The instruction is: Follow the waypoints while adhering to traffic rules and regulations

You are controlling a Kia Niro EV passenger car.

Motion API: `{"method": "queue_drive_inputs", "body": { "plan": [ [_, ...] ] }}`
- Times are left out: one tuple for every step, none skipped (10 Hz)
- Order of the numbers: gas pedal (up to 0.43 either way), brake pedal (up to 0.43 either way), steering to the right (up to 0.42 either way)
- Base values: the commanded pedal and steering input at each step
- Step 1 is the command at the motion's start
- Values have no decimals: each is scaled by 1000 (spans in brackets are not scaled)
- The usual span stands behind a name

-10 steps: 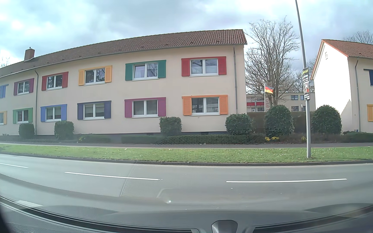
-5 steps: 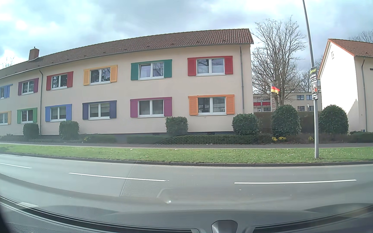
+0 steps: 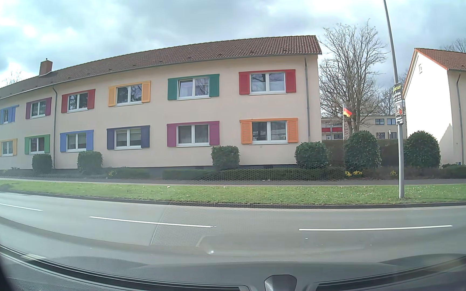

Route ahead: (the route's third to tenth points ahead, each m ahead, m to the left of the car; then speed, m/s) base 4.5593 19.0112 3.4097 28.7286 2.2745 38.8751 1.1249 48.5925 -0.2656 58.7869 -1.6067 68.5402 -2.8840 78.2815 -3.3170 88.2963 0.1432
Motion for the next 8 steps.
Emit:
{"method": "queue_drive_inputs", "body": {
  "plan": [
    [0,140,-594],
    [0,146,-594],
    [0,152,-594],
    [0,159,-594],
    [0,171,-594],
    [0,177,-594],
    [0,195,-594],
    [0,201,-594]
  ]
}}
